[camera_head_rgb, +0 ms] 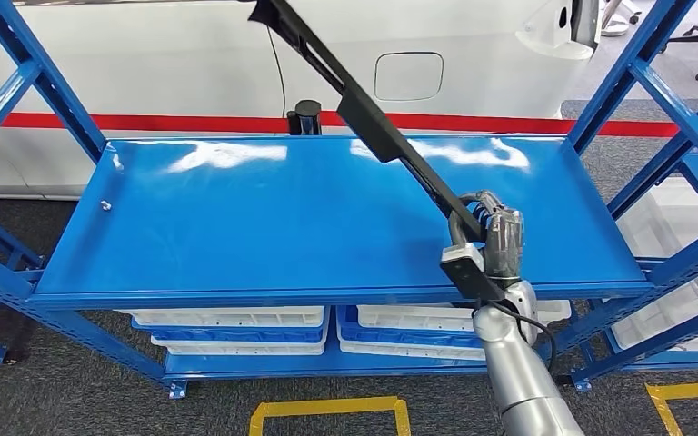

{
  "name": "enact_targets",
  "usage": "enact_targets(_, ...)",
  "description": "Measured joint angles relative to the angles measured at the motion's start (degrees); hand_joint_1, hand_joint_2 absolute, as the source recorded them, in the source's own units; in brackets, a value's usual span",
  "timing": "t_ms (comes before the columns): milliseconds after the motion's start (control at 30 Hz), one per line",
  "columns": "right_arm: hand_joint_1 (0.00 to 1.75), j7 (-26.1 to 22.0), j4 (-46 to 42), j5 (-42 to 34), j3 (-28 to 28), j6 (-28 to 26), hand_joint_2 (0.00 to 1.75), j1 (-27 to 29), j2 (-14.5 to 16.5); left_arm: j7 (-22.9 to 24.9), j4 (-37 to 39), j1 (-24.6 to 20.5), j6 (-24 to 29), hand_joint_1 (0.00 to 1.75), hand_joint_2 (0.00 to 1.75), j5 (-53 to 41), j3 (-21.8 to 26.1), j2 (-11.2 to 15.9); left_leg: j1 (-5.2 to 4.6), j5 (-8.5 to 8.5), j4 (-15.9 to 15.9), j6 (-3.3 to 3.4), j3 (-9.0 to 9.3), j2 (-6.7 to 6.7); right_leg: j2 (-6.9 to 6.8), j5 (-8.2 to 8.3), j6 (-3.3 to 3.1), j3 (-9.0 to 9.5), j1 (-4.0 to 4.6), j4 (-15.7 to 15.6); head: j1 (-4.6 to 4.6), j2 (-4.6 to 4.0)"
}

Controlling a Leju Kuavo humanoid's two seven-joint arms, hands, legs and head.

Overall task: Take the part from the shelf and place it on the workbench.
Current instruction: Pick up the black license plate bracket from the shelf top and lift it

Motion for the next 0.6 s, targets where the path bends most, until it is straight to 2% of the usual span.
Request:
enact_targets(167, 1.75, -3.3, -13.2, -15.0, 0.2, 10.9, 1.75, 5.4, -0.7, 0.4, 0.0, 0.0, 1.0, 0.0, 1.75, 1.1, 0.3, -0.3, 0.0, -0.01, 0.0, 0.0, -0.05, 0.0, -0.01, -0.02, -0.02, -0.06, 0.0, 0.0, 0.01, 0.0)
enact_targets(267, 1.75, -4.6, -20.3, -21.1, 0.2, 16.0, 1.75, 8.6, -1.0, 0.5, 0.0, 0.0, 1.0, 0.0, 1.75, 1.4, 0.5, -0.4, 0.0, -0.02, 0.0, 0.0, -0.07, 0.0, -0.01, -0.03, -0.03, -0.09, 0.0, 0.0, 0.0, 0.0)
enact_targets(433, 1.75, -5.2, -30.7, -26.6, 0.4, 22.0, 1.75, 13.8, -1.3, 0.1, 0.0, 0.0, 0.5, 0.0, 1.75, 1.9, 0.7, -0.5, 0.0, -0.02, 0.0, 0.0, -0.07, 0.0, -0.01, -0.03, -0.03, -0.08, 0.0, 0.0, 0.01, 0.0)
enact_targets(600, 1.75, -5.2, -36.9, -27.9, 0.5, 23.8, 1.75, 16.6, -1.4, -0.4, 0.0, -0.1, -0.1, 0.0, 1.75, 2.0, 0.7, -0.5, 0.0, -0.02, 0.0, 0.0, -0.01, 0.03, 0.01, -0.03, -0.03, -0.2, 0.0, 0.0, 0.01, 0.0)
